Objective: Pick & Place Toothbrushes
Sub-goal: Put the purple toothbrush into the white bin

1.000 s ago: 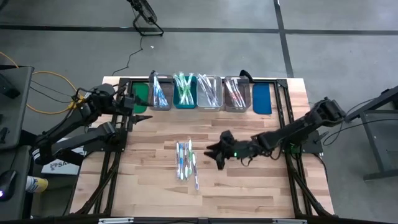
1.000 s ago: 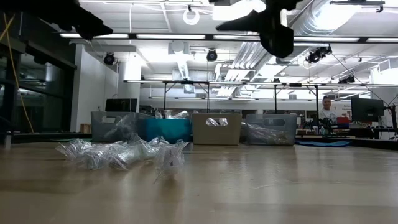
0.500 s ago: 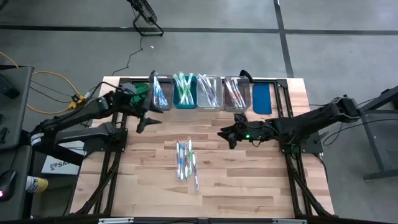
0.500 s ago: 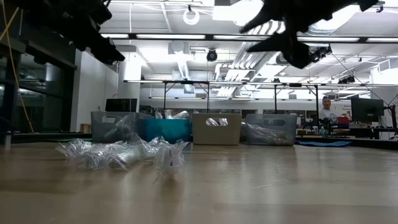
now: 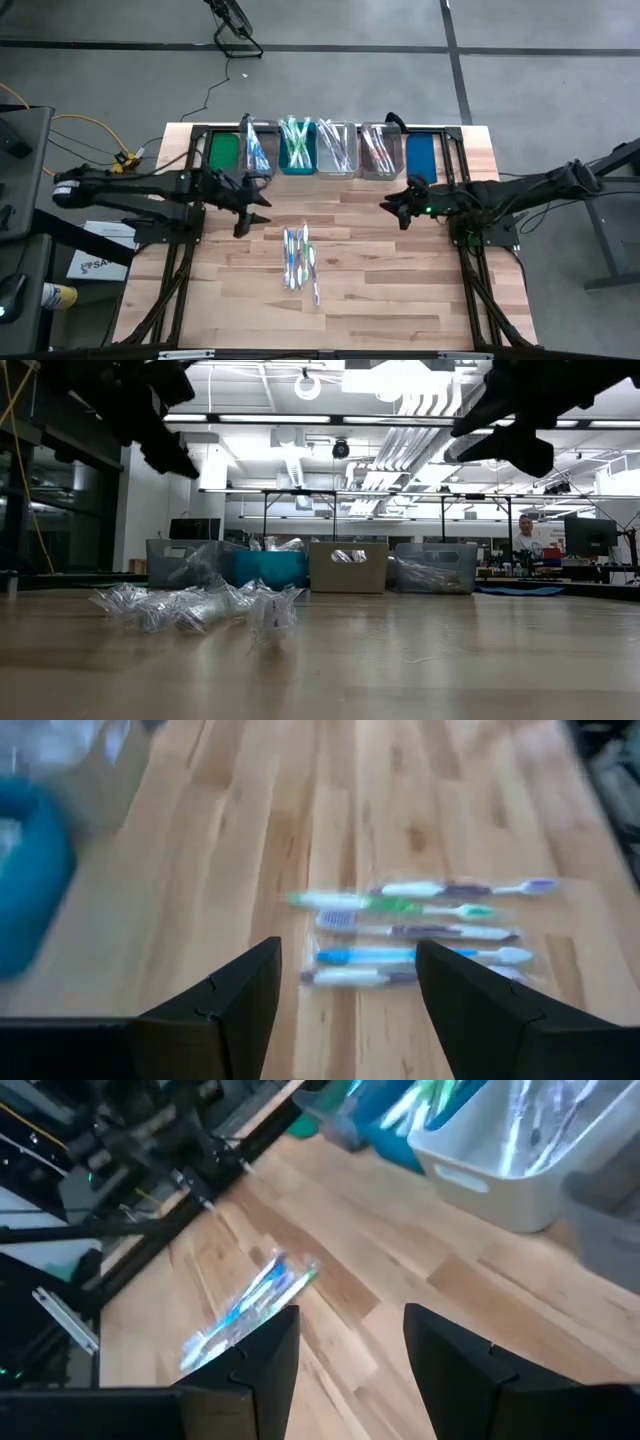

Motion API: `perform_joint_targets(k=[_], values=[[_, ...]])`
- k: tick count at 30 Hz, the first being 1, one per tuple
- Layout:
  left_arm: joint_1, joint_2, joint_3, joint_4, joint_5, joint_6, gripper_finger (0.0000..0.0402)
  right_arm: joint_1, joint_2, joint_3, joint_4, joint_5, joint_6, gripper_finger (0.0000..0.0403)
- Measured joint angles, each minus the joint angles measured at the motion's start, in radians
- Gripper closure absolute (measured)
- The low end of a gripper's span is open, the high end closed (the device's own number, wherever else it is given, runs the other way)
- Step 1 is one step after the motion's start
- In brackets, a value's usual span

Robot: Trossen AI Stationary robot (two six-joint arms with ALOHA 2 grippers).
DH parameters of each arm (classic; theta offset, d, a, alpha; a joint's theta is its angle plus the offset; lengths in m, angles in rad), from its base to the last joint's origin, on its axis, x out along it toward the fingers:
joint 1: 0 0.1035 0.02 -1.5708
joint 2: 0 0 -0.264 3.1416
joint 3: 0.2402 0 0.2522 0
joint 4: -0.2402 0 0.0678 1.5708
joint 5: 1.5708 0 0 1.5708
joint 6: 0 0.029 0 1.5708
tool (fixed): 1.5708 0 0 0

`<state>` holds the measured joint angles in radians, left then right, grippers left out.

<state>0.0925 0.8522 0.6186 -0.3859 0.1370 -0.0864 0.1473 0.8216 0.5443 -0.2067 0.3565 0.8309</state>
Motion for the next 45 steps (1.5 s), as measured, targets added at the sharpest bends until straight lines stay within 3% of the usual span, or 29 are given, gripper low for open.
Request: perform_joint_targets(k=[5, 10, 19, 23, 26, 32, 45], values=[[-0.109, 0.094, -0.002, 0.004, -0.147, -0.269, 0.0174, -0.02, -0.119, -0.037, -0.053, -0.017, -0.034, 0.0229], [-0.171, 0.207, 0.007, 0.046, -0.23, -0.531, 0.0174, -0.025, -0.172, -0.038, -0.094, -0.023, -0.086, 0.0229], [-0.191, 0.443, 0.14, -0.011, -0.282, -0.759, 0.0174, -0.024, -0.214, -0.038, -0.152, -0.061, -0.157, 0.0229], [-0.191, 0.554, 0.231, -0.166, -0.302, -0.856, 0.0174, -0.024, -0.217, -0.037, -0.183, -0.089, -0.178, 0.0229], [-0.191, 0.629, 0.297, -0.269, -0.303, -0.89, 0.0174, -0.024, -0.217, -0.037, -0.201, -0.106, -0.181, 0.0229], [-0.191, 0.743, 0.398, -0.287, -0.305, -0.888, 0.0174, -0.024, -0.217, -0.037, -0.208, -0.132, -0.202, 0.0229], [-0.191, 0.854, 0.425, -0.33, -0.3, -0.913, 0.0174, -0.024, -0.217, -0.037, -0.213, -0.156, -0.211, 0.0229]])
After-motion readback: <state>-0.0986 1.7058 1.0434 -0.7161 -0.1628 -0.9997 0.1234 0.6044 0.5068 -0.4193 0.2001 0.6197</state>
